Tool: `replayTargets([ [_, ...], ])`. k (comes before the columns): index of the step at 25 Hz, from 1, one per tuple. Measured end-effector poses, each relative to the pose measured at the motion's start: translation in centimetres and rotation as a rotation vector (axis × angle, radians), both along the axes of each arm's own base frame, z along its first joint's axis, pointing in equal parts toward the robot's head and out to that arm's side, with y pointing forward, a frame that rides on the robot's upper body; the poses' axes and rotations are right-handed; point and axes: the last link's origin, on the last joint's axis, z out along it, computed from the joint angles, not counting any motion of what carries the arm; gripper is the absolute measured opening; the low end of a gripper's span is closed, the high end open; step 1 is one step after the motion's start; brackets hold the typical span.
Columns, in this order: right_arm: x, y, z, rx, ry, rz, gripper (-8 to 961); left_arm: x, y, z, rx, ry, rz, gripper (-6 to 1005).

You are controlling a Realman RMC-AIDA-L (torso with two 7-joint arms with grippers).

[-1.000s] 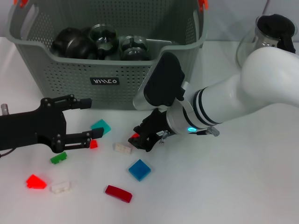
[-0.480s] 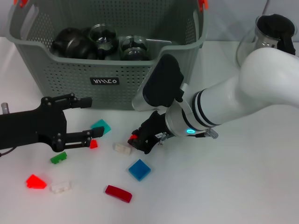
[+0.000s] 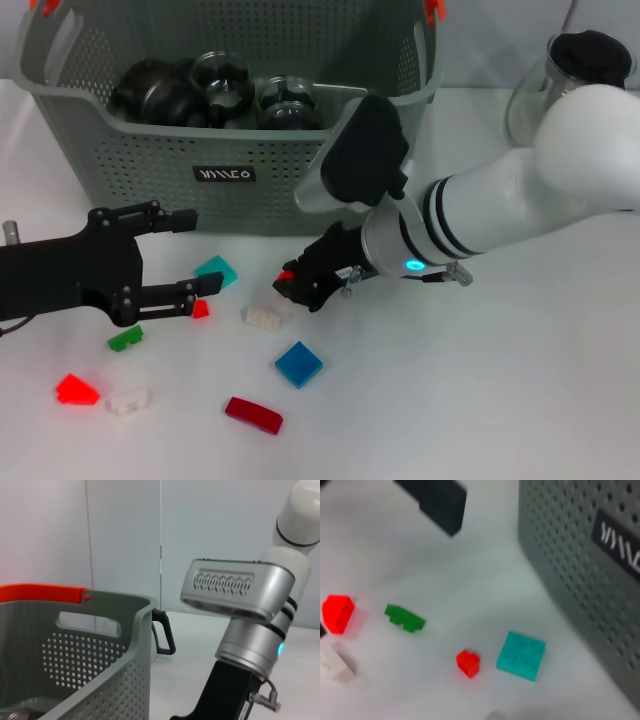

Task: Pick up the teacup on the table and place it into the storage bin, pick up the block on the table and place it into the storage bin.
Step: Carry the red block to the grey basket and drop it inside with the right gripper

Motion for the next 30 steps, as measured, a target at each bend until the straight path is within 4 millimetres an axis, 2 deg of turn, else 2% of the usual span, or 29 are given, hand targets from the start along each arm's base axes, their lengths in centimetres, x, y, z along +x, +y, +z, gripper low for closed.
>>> replayTargets([
  [10,-2.2,-0.2,3.2,-0.052,0.091,0.02,197,-0.2,-0.1,0.3,0.005,0.001,0.002,785],
  [17,-4.5,-0.5,7.0,-0.093,0.198,0.028,199,-0.8,-0.4,1.1,0.037,-0.005,0.03,785],
  [24,-7.9,-0.1,12.2,-0.058,0.31,0.113,200,-1.3,-0.8,1.5,0.054,-0.006,0.049,784],
  [28,-9.4,1.1,14.9,0.016,0.366,0.148,207,-1.4,-1.0,1.6,0.055,-0.009,0.051,784],
  [29,-9.6,2.1,15.6,0.056,0.376,0.143,214,-1.4,-1.0,1.6,0.054,-0.01,0.049,784],
  [30,-9.6,2.1,15.6,0.056,0.376,0.143,221,-1.4,-1.0,1.6,0.054,-0.011,0.048,784],
])
